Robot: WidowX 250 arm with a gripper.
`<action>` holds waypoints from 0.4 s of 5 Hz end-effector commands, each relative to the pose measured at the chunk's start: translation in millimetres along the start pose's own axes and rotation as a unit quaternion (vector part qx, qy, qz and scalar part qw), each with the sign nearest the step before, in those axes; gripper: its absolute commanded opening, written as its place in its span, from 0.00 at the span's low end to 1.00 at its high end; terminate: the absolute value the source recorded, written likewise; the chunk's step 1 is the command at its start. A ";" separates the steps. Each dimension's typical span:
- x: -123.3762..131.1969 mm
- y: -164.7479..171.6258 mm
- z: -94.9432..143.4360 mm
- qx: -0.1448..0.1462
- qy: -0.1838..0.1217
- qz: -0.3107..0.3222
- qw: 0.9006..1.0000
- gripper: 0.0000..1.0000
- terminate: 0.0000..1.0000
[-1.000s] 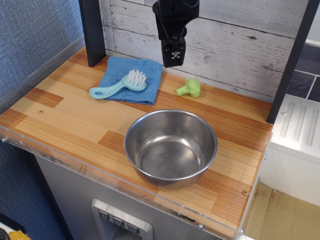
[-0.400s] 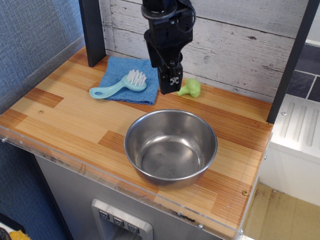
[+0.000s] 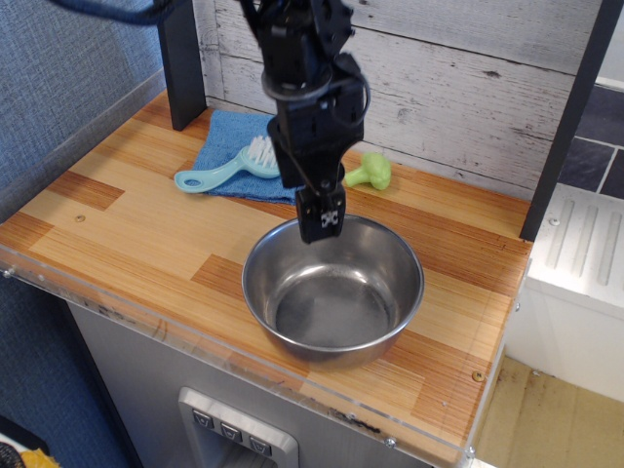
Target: Move the pot to the far left below the cloth
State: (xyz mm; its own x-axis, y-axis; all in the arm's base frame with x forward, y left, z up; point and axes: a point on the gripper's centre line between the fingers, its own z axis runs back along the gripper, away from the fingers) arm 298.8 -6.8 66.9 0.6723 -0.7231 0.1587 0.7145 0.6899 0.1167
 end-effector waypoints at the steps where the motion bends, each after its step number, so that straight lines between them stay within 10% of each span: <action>1: -20.2 -3.7 -7.7 0.016 0.021 0.005 1.000 1.00 0.00; 2: -27.6 -2.5 -20.7 0.024 0.028 0.017 0.999 1.00 0.00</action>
State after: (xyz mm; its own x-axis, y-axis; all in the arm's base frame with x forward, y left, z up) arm 278.9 10.2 31.5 0.7114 -0.6974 0.0866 0.6845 0.7156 0.1392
